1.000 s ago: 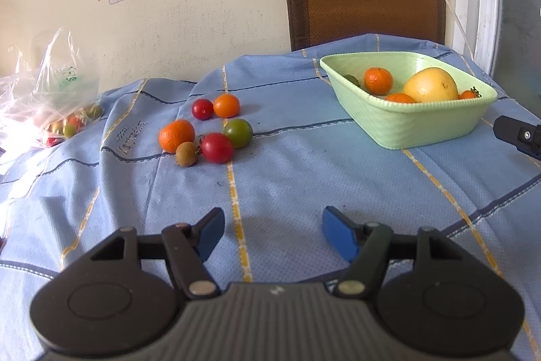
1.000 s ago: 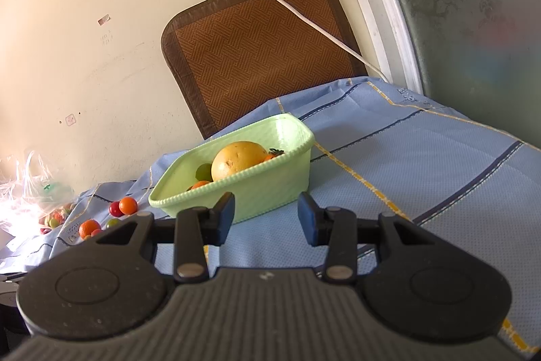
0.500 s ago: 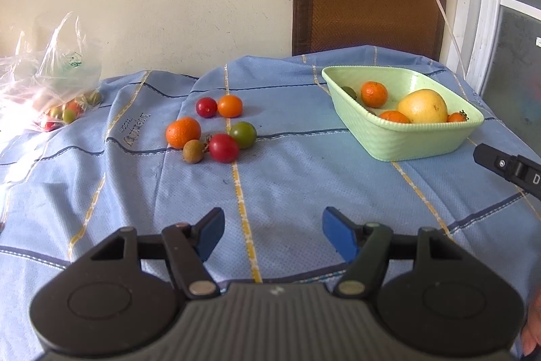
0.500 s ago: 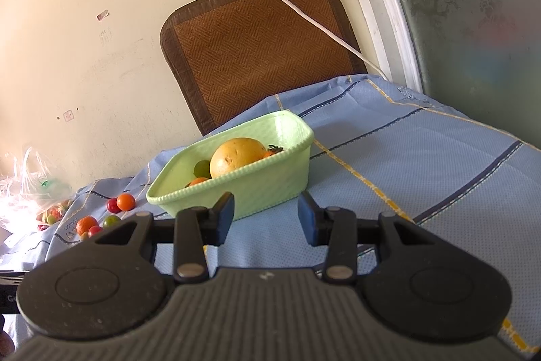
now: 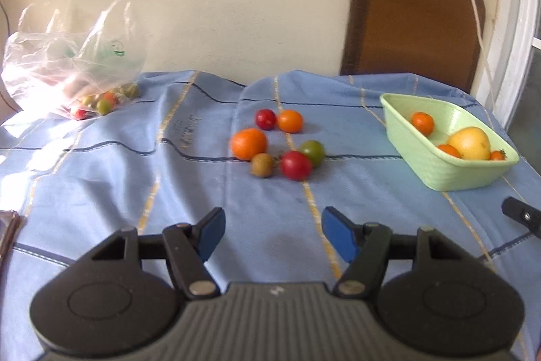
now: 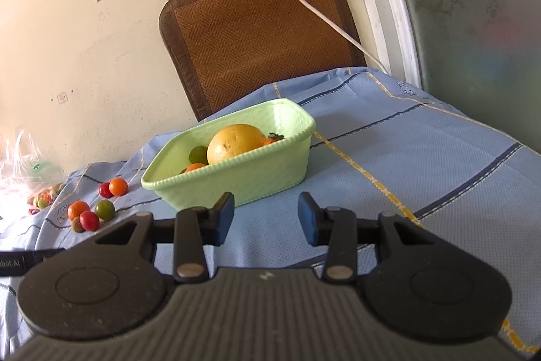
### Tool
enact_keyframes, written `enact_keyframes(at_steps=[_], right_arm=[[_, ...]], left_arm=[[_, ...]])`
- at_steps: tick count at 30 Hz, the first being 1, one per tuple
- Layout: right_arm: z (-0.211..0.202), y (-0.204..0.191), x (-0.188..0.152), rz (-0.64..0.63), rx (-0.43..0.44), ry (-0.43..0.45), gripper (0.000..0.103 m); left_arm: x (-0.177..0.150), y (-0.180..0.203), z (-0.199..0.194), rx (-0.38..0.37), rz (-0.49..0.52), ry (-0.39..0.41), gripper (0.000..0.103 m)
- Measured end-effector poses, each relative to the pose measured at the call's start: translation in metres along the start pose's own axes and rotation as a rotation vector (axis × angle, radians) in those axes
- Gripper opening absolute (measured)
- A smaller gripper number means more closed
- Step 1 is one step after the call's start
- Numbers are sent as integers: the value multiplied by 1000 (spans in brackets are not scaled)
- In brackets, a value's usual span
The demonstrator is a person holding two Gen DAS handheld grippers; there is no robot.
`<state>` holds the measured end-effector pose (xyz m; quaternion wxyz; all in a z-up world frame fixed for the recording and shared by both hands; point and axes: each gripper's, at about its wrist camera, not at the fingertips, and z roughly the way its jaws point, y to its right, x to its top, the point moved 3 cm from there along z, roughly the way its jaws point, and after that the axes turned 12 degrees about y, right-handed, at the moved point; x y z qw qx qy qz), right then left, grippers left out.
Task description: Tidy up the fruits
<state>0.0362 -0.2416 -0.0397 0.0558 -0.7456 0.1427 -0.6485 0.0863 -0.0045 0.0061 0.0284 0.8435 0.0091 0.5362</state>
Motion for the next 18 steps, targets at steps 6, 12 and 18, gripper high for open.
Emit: enact_keyframes(at_steps=[6, 12, 18], right_arm=[[4, -54, -12, -98, 222, -103, 44], [29, -143, -20, -305, 428, -155, 44], [79, -184, -30, -370, 459, -232, 43]], left_arm=[[14, -58, 20, -20, -71, -21, 56], [31, -58, 28, -85, -49, 30, 56], [35, -58, 46, -142, -51, 8, 55]])
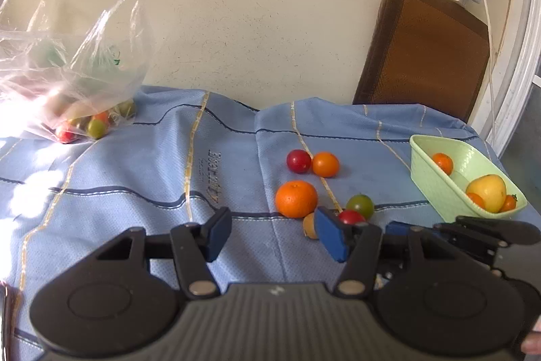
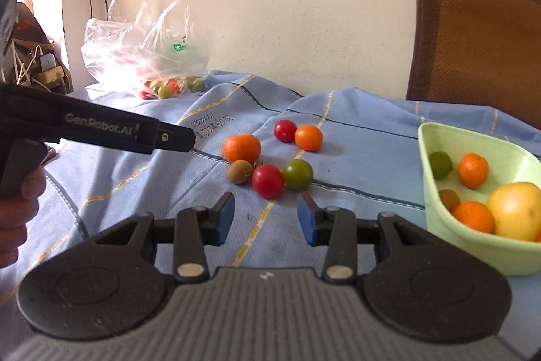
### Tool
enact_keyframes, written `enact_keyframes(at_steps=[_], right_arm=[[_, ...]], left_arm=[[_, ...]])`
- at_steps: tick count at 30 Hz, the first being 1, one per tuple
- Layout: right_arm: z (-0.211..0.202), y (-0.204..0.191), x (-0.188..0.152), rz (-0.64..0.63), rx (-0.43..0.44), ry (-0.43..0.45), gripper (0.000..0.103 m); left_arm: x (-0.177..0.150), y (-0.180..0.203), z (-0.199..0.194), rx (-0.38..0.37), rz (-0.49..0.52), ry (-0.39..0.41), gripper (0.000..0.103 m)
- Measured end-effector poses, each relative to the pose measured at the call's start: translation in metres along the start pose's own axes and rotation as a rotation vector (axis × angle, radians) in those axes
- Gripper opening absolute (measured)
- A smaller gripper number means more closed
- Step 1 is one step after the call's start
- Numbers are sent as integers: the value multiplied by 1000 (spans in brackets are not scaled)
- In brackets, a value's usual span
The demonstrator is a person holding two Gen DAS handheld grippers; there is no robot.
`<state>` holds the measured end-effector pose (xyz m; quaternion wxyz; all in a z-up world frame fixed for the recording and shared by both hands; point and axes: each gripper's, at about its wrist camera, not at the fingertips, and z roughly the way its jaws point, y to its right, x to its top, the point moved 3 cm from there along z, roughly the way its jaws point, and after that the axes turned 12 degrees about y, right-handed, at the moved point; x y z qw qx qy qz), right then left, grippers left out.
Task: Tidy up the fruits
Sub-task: 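Grasp a red cherry tomato with the right gripper while the left grasps a brown kiwi fruit, then carry both held fruits over the green bowl and open both grippers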
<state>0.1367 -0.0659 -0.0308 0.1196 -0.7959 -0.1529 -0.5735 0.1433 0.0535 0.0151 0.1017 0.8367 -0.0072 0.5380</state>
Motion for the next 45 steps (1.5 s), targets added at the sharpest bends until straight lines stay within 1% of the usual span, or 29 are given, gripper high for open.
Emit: enact_keyframes(at_steps=[1, 2, 3, 4, 7, 8, 12, 15, 17, 18, 21, 22, 23, 27, 29, 32, 37, 41, 45], right_arm=[[8, 1, 0, 6, 3, -18, 43], [13, 3, 0, 8, -1, -33, 42], [19, 5, 0, 10, -7, -47, 39], [23, 6, 0, 16, -7, -56, 39], [31, 9, 1, 34, 8, -56, 37], [33, 9, 2, 34, 17, -53, 30], [25, 8, 0, 27, 14, -39, 29], [10, 11, -4, 18, -16, -22, 29], [-3, 15, -10, 28, -31, -17, 29], [-9, 18, -12, 42, -37, -10, 29], [-22, 27, -18, 97, -50, -2, 29], [-25, 30, -19, 114, -52, 4, 29], [-28, 31, -19, 127, -54, 11, 29], [-36, 35, -21, 160, -61, 33, 29], [-43, 36, -23, 169, -66, 44, 29], [-59, 38, -29, 174, -77, 62, 29], [-89, 49, -40, 211, -121, 95, 29], [-113, 67, -46, 248, -181, 152, 29], [-130, 93, -41, 275, -261, 237, 29]], left_arm=[[-2, -1, 4, -9, -3, -12, 53], [-3, -2, 8, -18, -7, -25, 50], [-5, -3, 12, -28, -14, -41, 49], [-7, -4, 15, -39, -23, -53, 48], [-9, -5, 21, -71, -49, -74, 48], [-10, -4, 23, -81, -50, -77, 48], [-9, 7, 28, -93, -14, -80, 48], [-8, 18, 35, -73, 39, -79, 48], [-11, 25, 43, -56, 58, -101, 40], [-13, 27, 48, -54, 55, -119, 38], [-15, 33, 53, -16, 82, -100, 33], [-16, 35, 54, -14, 84, -97, 26], [-16, 36, 53, -13, 86, -95, 24], [-20, 41, 43, 17, 89, -88, 24], [-23, 44, 33, 6, 74, -83, 24], [-32, 56, 19, -53, 52, -90, 24], [-43, 98, 2, -178, 101, -79, 24], [-31, 127, -3, -259, 111, -44, 24], [-7, 154, 7, -317, 122, -15, 24]])
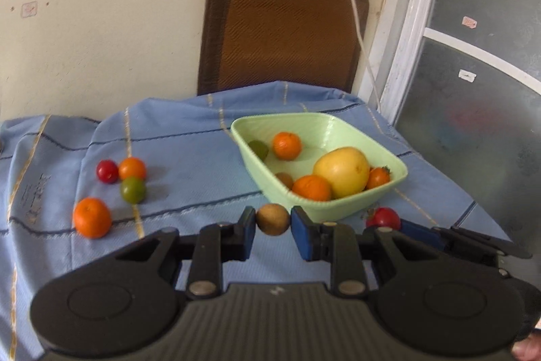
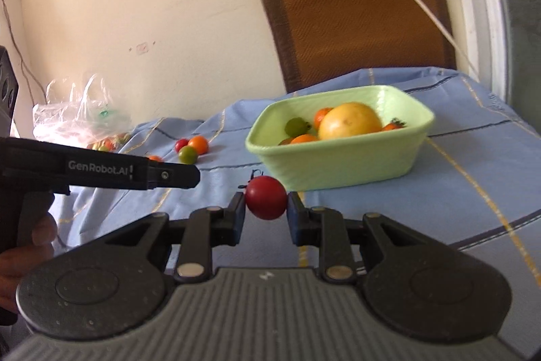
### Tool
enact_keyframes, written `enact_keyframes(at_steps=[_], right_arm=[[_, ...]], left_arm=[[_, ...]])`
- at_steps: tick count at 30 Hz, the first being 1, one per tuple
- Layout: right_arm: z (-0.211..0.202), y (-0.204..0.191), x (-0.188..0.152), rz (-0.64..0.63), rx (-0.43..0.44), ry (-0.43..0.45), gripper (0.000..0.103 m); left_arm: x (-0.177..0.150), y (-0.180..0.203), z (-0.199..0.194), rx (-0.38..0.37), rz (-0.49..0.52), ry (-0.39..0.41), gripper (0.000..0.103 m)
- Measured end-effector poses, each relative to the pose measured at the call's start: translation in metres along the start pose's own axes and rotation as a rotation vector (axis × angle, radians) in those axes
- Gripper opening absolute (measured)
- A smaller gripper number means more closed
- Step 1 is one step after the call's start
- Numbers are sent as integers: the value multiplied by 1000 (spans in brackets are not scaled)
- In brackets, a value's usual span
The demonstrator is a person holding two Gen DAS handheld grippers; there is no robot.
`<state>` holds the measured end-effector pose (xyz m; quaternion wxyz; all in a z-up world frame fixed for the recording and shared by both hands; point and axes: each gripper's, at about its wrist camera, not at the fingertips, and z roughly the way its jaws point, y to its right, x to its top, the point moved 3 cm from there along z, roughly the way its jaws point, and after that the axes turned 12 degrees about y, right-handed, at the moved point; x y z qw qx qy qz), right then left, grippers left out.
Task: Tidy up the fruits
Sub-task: 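Carry both held fruits over the green bowl and open both grippers, then grasp a mandarin with the left gripper while the right grasps a green cherry tomato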
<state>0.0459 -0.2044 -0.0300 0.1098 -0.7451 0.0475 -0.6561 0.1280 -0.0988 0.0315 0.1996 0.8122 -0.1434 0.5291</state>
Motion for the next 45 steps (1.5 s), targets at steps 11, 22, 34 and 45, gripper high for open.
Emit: enact_keyframes(at_steps=[11, 22, 34, 45], right_arm=[[54, 82, 54, 30, -123, 79, 29], [73, 93, 42, 35, -105, 31, 31], [48, 122, 54, 182, -167, 162, 31], [21, 74, 52, 120, -98, 249, 33]], left_arm=[[35, -5, 85, -52, -61, -45, 24], [26, -10, 122, -57, -117, -99, 27], [47, -85, 14, 95, -245, 118, 29], [3, -156, -45, 321, -258, 86, 47]])
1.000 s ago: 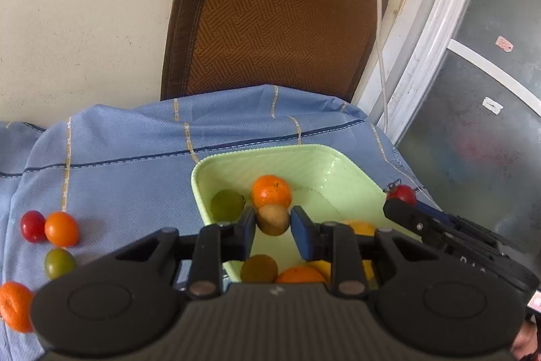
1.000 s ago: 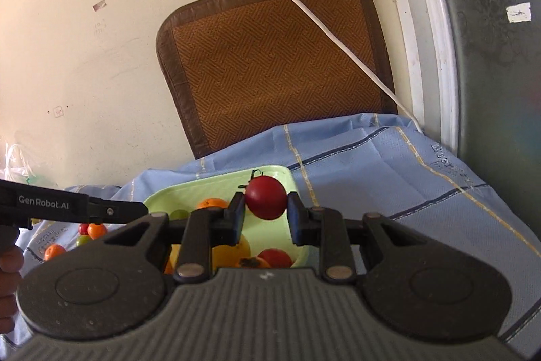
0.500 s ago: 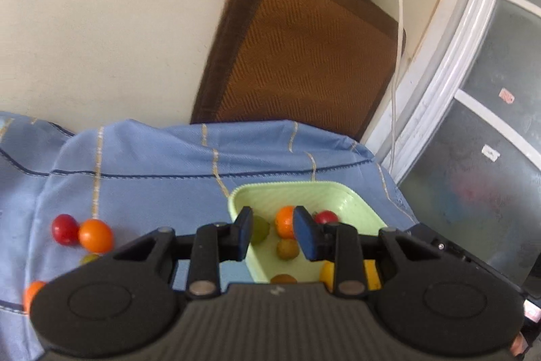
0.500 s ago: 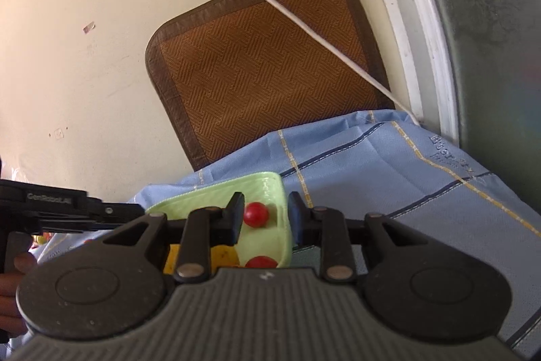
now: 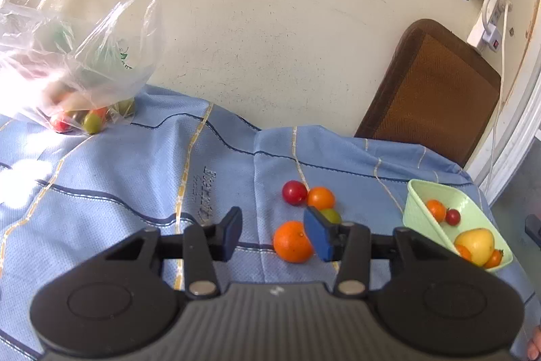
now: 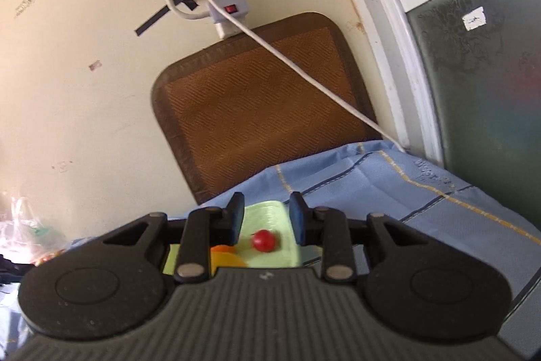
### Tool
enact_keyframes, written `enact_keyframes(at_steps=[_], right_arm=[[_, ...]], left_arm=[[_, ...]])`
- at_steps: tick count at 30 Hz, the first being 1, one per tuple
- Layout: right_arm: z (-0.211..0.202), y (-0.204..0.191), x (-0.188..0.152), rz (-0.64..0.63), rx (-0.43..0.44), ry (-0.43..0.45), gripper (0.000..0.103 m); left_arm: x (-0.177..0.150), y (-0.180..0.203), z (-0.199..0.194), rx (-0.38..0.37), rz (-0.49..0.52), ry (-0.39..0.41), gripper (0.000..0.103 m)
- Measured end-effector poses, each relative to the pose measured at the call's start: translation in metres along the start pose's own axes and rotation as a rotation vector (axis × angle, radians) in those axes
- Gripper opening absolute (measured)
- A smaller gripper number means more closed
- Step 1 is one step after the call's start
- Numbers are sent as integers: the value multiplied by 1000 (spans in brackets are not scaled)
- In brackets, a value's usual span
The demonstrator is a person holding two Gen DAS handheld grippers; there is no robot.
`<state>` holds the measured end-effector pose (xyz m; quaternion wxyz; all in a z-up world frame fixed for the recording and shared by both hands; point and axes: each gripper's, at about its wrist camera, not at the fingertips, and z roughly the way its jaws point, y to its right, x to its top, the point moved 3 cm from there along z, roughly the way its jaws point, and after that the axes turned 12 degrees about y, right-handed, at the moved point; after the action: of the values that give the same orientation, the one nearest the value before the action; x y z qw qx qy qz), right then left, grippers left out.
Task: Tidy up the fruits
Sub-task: 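Grasp a mandarin with the left gripper while the right grasps a green cherry tomato, then carry both fruits into the green bowl and open both grippers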
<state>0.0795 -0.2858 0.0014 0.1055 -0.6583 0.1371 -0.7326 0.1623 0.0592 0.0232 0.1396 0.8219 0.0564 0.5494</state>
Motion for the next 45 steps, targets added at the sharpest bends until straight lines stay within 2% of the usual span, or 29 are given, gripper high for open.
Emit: enact_keyframes(at_steps=[2, 6, 10, 14, 17, 21, 25, 27, 30, 35, 40, 45], right_arm=[[-4, -32, -5, -29, 82, -36, 33], [10, -96, -27, -108, 247, -169, 33], [54, -136, -51, -67, 312, -327, 33], [96, -164, -81, -66, 315, -427, 33], [118, -177, -99, -93, 297, -470, 35], [135, -186, -114, -98, 304, -532, 35], [140, -186, -125, -126, 272, -578, 35], [137, -185, -125, -134, 269, -572, 30], [124, -181, -117, -134, 260, -557, 30], [72, -166, -93, -184, 230, -430, 30], [4, -125, -69, -171, 164, -330, 30], [-35, -84, -68, -180, 71, -344, 30]], left_arm=[[-6, 8, 9, -8, 54, -13, 50], [-28, 33, 29, -16, 219, -36, 51], [-39, 41, 40, -11, 270, -41, 50], [-40, 36, 42, -16, 246, -55, 45], [-40, 34, 44, -16, 233, -70, 39], [-41, 33, 43, -18, 228, -70, 39], [-41, 33, 42, -16, 227, -68, 38], [-41, 32, 41, -19, 222, -66, 38], [-41, 32, 35, -50, 205, -61, 38], [-48, 47, 18, -134, 205, -85, 38], [-67, 89, -9, -228, 267, -93, 38], [-90, 134, -33, -319, 312, -112, 38]])
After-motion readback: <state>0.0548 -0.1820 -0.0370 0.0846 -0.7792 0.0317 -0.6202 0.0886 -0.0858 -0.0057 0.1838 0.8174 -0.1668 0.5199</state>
